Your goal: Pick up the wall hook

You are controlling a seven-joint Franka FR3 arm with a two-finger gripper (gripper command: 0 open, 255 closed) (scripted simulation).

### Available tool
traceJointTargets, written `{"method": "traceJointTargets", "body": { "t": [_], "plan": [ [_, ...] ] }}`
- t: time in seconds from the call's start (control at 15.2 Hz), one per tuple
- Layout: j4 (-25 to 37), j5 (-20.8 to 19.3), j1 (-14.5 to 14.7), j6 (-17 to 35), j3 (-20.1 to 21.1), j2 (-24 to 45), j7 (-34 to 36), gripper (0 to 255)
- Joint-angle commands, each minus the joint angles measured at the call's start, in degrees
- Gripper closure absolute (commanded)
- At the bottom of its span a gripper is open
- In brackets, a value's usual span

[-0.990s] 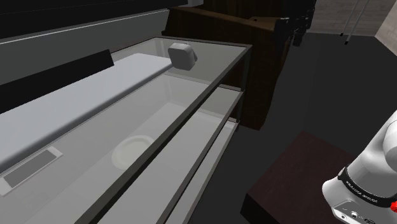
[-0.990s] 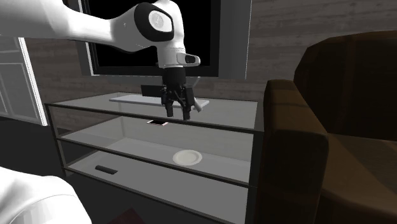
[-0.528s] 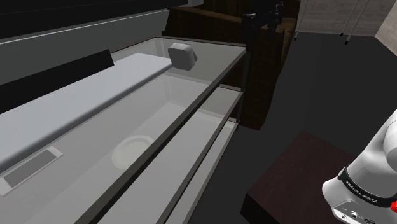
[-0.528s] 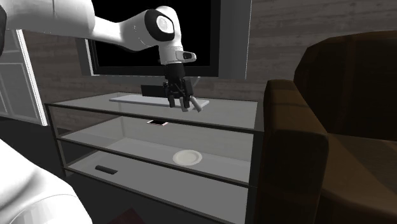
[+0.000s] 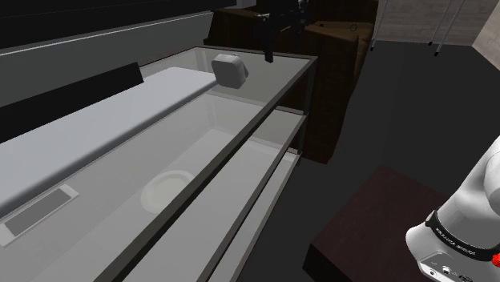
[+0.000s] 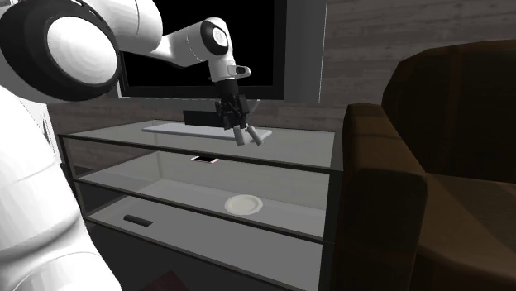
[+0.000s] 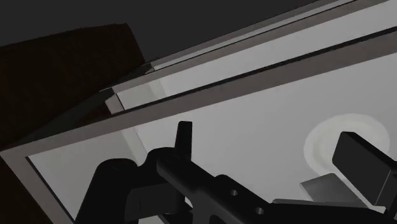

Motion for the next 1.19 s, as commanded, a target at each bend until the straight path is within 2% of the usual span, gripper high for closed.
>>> {"method": "traceJointTargets", "body": {
  "t": [0.0,0.26,0.46,0.53,0.99,1.12],
  "plan": [
    [5.7,-2.1,0.8,-1.3,1.6,4.7,2.3,0],
    [19.1,-7.5,3.9,-5.4,4.3,15.3,6.4,0],
    [32.5,-12.7,8.2,-10.3,5.3,24.9,8.6,0],
    [33.3,-12.9,8.6,-10.6,5.2,25.4,8.6,0],
    [22.2,-11.1,6.6,-2.9,5.0,21.8,9.9,0],
    [22.2,-11.1,6.6,-2.9,5.0,21.8,9.9,0]
  ]
}}
